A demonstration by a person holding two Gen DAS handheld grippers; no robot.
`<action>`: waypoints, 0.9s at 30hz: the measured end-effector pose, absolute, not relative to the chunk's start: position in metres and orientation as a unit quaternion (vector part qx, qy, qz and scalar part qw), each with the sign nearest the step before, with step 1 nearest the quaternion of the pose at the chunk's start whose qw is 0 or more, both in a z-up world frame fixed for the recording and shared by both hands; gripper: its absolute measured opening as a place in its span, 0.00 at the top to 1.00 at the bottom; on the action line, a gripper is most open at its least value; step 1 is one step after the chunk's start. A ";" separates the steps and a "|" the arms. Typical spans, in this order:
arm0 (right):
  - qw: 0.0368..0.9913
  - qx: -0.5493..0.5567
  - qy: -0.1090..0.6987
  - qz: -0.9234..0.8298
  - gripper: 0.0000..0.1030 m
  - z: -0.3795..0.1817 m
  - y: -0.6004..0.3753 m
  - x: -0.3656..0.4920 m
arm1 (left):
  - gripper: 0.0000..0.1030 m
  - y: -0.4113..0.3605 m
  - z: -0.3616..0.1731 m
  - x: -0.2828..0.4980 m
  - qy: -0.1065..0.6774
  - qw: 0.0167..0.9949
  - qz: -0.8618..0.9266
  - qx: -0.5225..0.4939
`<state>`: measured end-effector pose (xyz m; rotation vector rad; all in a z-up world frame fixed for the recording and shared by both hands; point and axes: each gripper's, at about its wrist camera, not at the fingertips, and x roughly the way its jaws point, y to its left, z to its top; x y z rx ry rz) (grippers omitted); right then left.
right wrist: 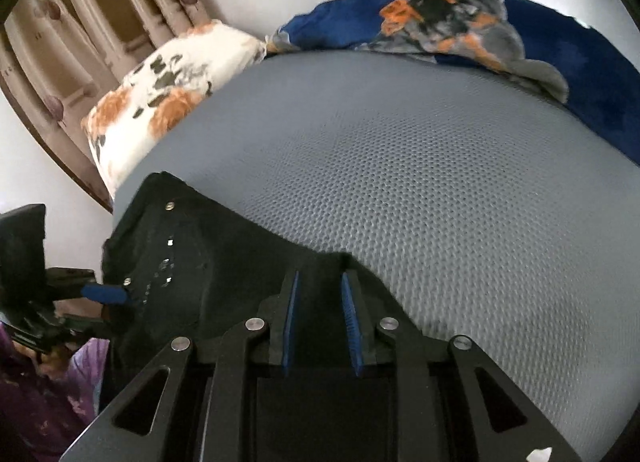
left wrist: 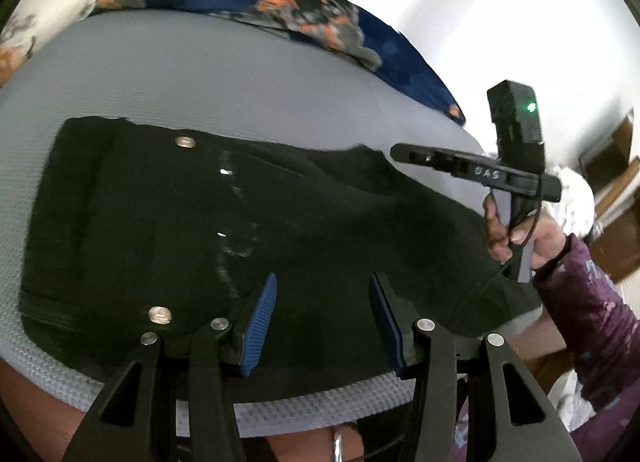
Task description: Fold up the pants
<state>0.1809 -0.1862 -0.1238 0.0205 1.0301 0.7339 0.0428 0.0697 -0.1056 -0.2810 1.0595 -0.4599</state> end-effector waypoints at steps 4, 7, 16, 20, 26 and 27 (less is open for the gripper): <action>0.788 -0.012 0.512 0.343 0.79 -0.139 -0.177 0.193 | 0.51 0.093 -0.110 0.045 0.505 0.828 -0.194 -0.148; 0.775 -0.018 0.524 0.353 0.79 -0.144 -0.173 0.197 | 0.51 0.101 -0.113 0.045 0.506 0.828 -0.185 -0.155; 0.768 -0.057 0.515 0.375 0.91 -0.141 -0.165 0.200 | 0.51 0.109 -0.117 0.049 0.514 0.827 -0.163 -0.161; 0.793 -0.055 0.490 0.357 0.95 -0.141 -0.165 0.194 | 0.51 0.116 -0.112 0.042 0.510 0.832 -0.152 -0.158; 0.823 0.016 0.470 0.320 0.97 -0.148 -0.184 0.202 | 0.45 0.133 -0.106 0.044 0.498 0.841 -0.125 -0.169; 0.824 0.017 0.468 0.318 0.97 -0.150 -0.184 0.202 | 0.45 0.135 -0.106 0.045 0.498 0.842 -0.122 -0.171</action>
